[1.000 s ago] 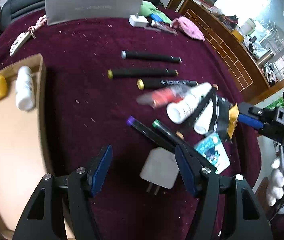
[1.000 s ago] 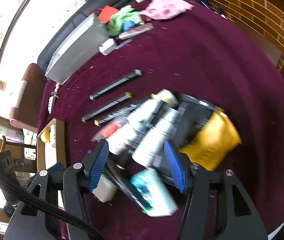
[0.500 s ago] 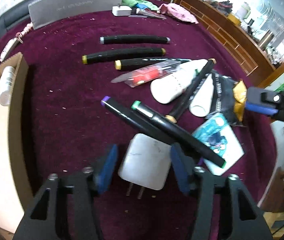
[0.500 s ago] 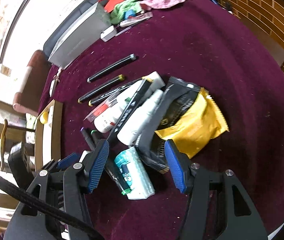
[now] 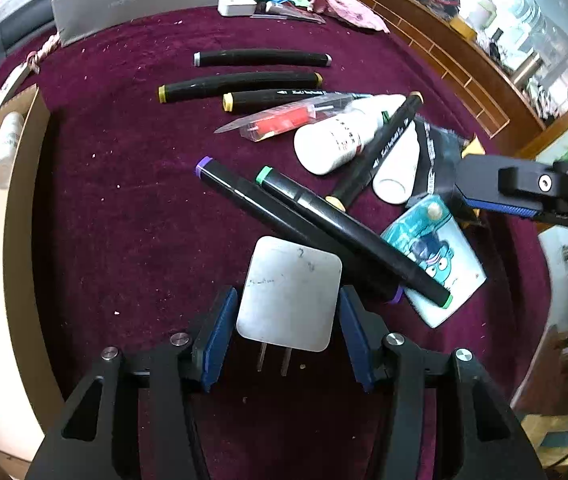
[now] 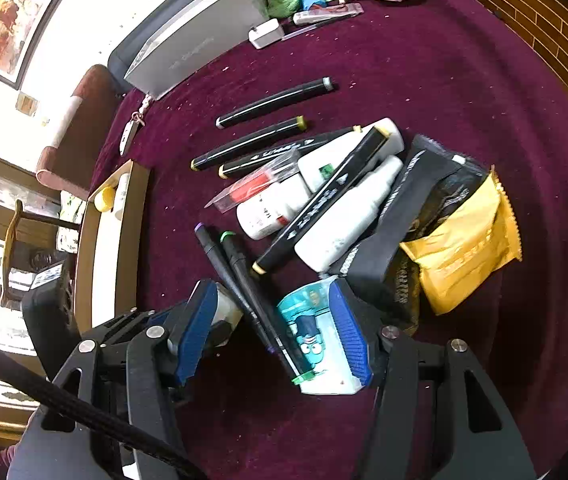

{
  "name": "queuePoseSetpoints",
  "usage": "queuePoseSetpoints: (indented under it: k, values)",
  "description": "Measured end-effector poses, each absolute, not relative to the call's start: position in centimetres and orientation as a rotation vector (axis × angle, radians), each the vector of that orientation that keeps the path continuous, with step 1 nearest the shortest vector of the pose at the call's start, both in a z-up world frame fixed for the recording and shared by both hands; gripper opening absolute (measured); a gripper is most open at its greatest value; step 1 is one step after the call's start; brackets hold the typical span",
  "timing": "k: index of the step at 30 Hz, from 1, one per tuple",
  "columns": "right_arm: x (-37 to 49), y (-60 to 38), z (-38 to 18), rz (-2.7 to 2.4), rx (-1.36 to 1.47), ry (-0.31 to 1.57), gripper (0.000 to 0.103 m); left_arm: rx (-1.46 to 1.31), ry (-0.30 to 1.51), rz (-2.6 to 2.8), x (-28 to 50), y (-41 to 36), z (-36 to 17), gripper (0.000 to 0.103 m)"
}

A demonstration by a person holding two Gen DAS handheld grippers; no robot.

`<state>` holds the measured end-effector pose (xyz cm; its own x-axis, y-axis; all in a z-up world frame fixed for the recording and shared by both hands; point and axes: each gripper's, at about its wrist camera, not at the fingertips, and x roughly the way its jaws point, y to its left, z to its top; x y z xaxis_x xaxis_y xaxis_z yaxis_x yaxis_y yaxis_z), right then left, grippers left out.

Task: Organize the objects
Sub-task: 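Grasp the white plug charger with the left tool, then grasp the purple-capped black marker with the right tool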

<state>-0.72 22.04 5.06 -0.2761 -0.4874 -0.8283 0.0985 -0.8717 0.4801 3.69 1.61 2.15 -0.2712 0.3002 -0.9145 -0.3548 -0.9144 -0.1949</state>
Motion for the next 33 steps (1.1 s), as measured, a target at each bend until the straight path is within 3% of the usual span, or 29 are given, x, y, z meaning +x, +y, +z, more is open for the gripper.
queuePoseSetpoints:
  k: [4,15,20,33]
  values:
    - [-0.2,21.1,4.9,-2.192,1.618,-0.444,0.057,-1.584,0.137,2.227,3.9,2.4,2.2,0.041]
    - [1.2,14.5,5.1,-2.108,1.576,-0.137,0.057,-1.507,-0.171,2.285,5.8,-4.7,7.2,0.039]
    - [0.3,12.0,3.3,-2.031,1.604,-0.128,0.057,-1.488,-0.256,2.308,6.6,-7.6,8.2,0.039]
    - [-1.8,11.5,1.2,-2.066,1.693,-0.082,0.054,-1.496,-0.277,2.326,7.8,-9.6,7.8,0.039]
